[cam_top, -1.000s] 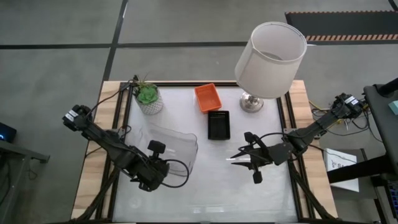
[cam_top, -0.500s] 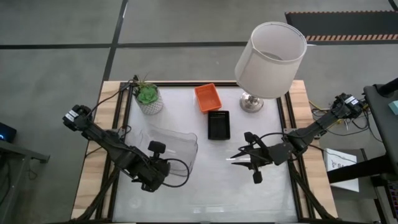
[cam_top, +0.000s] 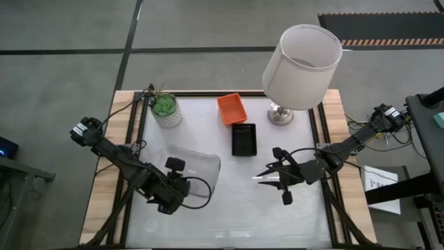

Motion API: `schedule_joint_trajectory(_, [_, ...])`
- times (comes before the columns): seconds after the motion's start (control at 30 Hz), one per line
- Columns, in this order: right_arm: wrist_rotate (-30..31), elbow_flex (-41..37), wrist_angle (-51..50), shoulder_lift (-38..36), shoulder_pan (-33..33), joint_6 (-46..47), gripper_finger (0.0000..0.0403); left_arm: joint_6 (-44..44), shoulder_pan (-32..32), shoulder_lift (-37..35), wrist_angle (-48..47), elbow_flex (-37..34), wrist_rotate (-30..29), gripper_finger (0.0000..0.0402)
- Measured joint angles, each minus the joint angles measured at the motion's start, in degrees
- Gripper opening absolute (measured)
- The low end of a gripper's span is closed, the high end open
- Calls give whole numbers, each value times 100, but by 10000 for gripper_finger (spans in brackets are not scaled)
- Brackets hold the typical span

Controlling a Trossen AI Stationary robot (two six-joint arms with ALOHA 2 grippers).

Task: Stack baskets by color
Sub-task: Stack the right transparent bin on the stacked transparent bins, then return to Home Position

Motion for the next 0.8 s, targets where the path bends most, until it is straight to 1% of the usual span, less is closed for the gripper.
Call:
schedule_joint_trajectory(0.1, [-2,-11,-2,2,0,-62,94,159,0,-7,81,95,6,108])
schedule_joint_trajectory(0.2, [-2,-15,-1,2,0,-155,89,574,0,-13,522,84,-15,98])
schedule_joint_trajectory(0.33, [-4,-20,-2,2,-2,-223,81,1242,28,-20,1123,-33,-154,65])
schedule_joint_trajectory(0.47, [-7,-20,-2,2,0,-237,74,1530,120,-65,1608,-367,-553,20])
schedule_joint_trajectory(0.53, [-14,-28,0,2,-2,-373,72,1675,173,-106,1923,-551,-606,6])
schedule_joint_trajectory(0.6, [-26,-69,74,2,0,-689,72,1891,194,-209,2440,-802,-609,5])
schedule_joint_trajectory(0.67, [-59,-199,408,2,-2,-1140,73,2280,190,-409,3169,-1105,-601,5])
schedule_joint_trajectory(0.8, [-407,-574,1293,-41,-114,-2070,67,3485,219,-1031,4798,-1896,-525,1])
